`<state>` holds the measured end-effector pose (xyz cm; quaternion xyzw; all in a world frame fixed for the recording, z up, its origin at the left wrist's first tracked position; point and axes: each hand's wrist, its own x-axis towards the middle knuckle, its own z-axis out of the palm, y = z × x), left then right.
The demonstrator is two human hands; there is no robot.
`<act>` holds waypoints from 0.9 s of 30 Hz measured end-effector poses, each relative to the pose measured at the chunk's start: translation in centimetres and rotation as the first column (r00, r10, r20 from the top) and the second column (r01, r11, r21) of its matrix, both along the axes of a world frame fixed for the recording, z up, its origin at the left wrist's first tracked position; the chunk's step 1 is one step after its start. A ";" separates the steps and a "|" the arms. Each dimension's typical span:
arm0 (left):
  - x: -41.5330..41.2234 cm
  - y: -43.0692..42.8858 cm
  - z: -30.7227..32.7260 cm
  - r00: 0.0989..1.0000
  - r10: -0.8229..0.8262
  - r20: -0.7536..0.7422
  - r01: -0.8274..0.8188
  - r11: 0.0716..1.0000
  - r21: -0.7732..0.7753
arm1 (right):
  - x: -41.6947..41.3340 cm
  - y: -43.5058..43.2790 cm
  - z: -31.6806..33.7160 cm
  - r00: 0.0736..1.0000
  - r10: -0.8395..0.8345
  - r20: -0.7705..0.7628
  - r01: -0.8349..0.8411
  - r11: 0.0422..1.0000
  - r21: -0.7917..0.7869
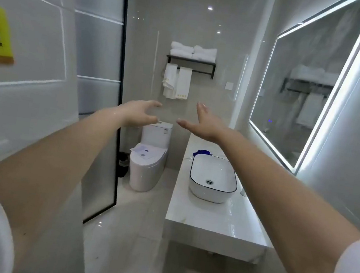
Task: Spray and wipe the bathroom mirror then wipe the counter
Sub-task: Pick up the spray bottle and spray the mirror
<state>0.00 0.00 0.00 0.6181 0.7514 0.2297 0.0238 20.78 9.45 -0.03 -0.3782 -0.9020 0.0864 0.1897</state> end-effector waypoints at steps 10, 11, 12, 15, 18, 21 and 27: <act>-13.8 8.6 -3.7 1.000 0.000 0.004 0.001 0.998 -0.067 | -14.9 9.3 -4.2 0.996 0.085 -0.025 -0.086 0.993 -0.080; -15.0 9.5 -4.0 1.000 -0.001 0.005 0.001 0.997 -0.073 | -16.0 10.3 -4.8 0.996 0.085 -0.024 -0.087 0.992 -0.090; -16.1 10.4 -4.4 1.000 0.007 0.005 -0.007 0.997 -0.077 | -17.1 11.3 -5.4 0.996 0.081 -0.019 -0.083 0.992 -0.099; -19.2 13.2 -6.6 0.999 0.025 0.035 -0.021 0.993 -0.115 | -20.2 14.9 -7.5 0.997 0.074 -0.009 -0.074 0.990 -0.122; -21.9 16.5 -9.7 0.997 0.032 0.065 -0.018 0.980 -0.198 | -23.0 18.8 -10.3 0.998 0.065 -0.017 -0.067 0.982 -0.174; -24.1 20.1 -12.3 0.993 0.046 0.108 -0.020 0.974 -0.225 | -25.1 22.9 -13.6 0.997 0.039 -0.065 -0.054 0.968 -0.243; -27.9 26.7 -16.8 0.978 0.104 0.179 -0.051 0.959 -0.277 | -27.9 31.5 -18.0 0.998 0.070 0.001 -0.066 0.948 -0.313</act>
